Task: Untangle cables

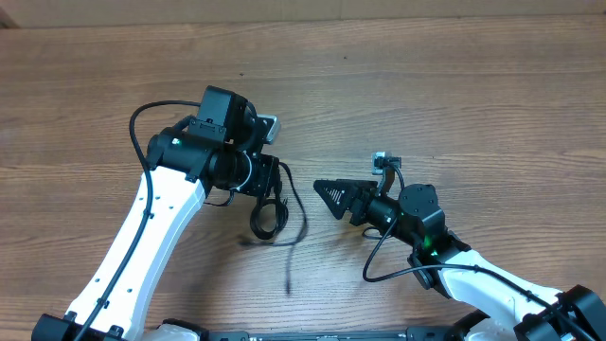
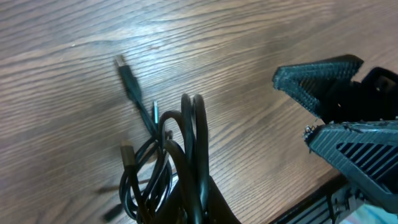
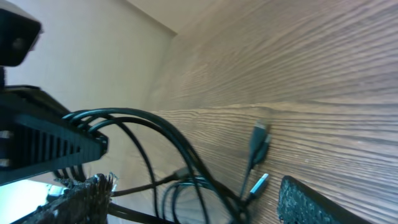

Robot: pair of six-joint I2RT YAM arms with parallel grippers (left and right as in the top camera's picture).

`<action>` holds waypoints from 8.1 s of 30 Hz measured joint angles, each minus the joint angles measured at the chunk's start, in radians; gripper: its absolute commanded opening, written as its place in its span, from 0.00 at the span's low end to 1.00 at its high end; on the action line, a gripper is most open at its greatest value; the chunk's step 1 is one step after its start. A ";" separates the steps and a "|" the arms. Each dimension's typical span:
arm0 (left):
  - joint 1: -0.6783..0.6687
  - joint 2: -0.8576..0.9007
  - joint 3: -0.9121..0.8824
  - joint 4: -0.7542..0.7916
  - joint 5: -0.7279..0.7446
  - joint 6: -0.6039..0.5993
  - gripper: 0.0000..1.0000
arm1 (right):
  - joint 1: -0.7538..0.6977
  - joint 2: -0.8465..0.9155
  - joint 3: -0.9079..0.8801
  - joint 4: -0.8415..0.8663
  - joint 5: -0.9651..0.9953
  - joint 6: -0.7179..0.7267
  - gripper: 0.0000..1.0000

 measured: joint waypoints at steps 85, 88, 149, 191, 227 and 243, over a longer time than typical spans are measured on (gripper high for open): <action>0.070 0.000 0.008 -0.066 0.245 0.246 1.00 | 0.000 0.000 0.000 0.004 -0.243 0.158 0.04; 0.070 0.000 0.008 -0.077 0.188 0.246 1.00 | 0.000 0.000 0.000 0.051 -0.261 0.172 0.08; -0.040 0.281 -0.094 0.244 -0.280 -0.160 0.49 | 0.000 0.000 0.000 -0.112 -0.230 0.153 0.55; -0.040 0.363 -0.032 0.135 -0.303 -0.182 0.09 | 0.000 0.000 0.000 -0.113 -0.229 0.153 0.50; -0.040 0.314 0.470 -0.258 -0.233 -0.178 0.04 | 0.000 0.000 0.000 -0.163 -0.219 0.153 0.47; 0.048 0.300 0.496 -0.242 0.395 -0.209 0.04 | 0.000 0.000 0.000 -0.182 -0.218 0.153 0.46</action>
